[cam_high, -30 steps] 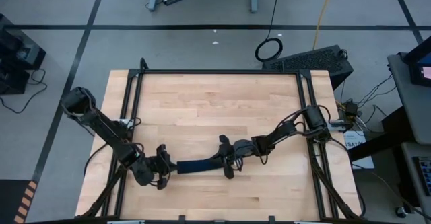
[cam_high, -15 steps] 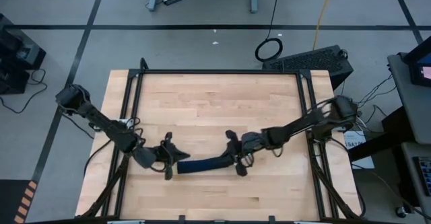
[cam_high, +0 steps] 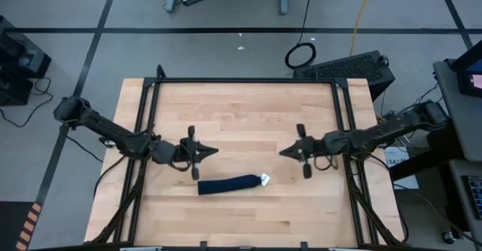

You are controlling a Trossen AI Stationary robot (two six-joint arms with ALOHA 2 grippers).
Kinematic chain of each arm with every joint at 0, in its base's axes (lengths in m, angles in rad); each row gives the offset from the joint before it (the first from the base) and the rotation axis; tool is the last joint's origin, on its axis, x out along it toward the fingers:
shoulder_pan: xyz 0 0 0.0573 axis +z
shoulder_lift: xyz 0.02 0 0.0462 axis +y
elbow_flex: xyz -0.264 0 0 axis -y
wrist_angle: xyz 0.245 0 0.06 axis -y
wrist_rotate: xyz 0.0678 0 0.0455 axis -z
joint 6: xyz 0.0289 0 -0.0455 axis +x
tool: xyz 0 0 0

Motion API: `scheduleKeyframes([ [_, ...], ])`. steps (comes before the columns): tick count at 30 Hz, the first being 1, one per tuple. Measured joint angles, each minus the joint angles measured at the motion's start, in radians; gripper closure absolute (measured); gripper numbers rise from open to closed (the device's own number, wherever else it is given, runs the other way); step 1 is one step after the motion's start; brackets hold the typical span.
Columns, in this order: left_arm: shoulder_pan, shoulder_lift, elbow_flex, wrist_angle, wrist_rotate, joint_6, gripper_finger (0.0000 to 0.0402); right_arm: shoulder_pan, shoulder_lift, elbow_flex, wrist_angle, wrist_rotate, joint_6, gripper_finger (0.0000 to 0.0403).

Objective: Roll towel
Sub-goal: Return to Home Position

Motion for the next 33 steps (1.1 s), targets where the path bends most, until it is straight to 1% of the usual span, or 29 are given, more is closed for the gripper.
scheduleKeyframes([
  [6, 0.088, 0.002, 0.000, -0.004, 0.108, 0.024, 0.0398, 0.000, -0.181, -0.097, -0.007, 0.007, -0.034, 0.0403],
  [8, 0.109, 0.002, 0.000, -0.004, 0.134, 0.040, 0.0398, 0.000, -0.220, -0.107, -0.045, 0.013, -0.043, 0.0403],
  [11, 0.128, 0.002, -0.008, 0.008, 0.147, 0.044, 0.0399, 0.000, -0.258, -0.107, -0.124, 0.038, -0.049, 0.0403],
  [15, 0.134, 0.002, -0.076, 0.105, 0.150, 0.049, 0.0399, 0.000, -0.278, -0.108, -0.169, 0.055, -0.077, 0.0403],
  [19, 0.134, 0.002, -0.150, 0.204, 0.150, 0.007, 0.0399, 0.000, -0.280, -0.108, -0.184, 0.055, -0.084, 0.0403],
  [24, 0.134, 0.002, -0.221, 0.254, 0.149, -0.001, 0.0400, 0.000, -0.279, -0.108, -0.239, 0.055, -0.067, 0.0403],
  [28, 0.134, -0.008, -0.270, 0.299, 0.149, -0.024, 0.0400, 0.000, -0.279, -0.108, -0.247, 0.052, -0.058, 0.0403],
  [33, 0.133, -0.027, -0.331, 0.361, 0.193, -0.004, 0.0400, 0.000, -0.279, -0.108, -0.251, 0.026, -0.058, 0.0403],
])
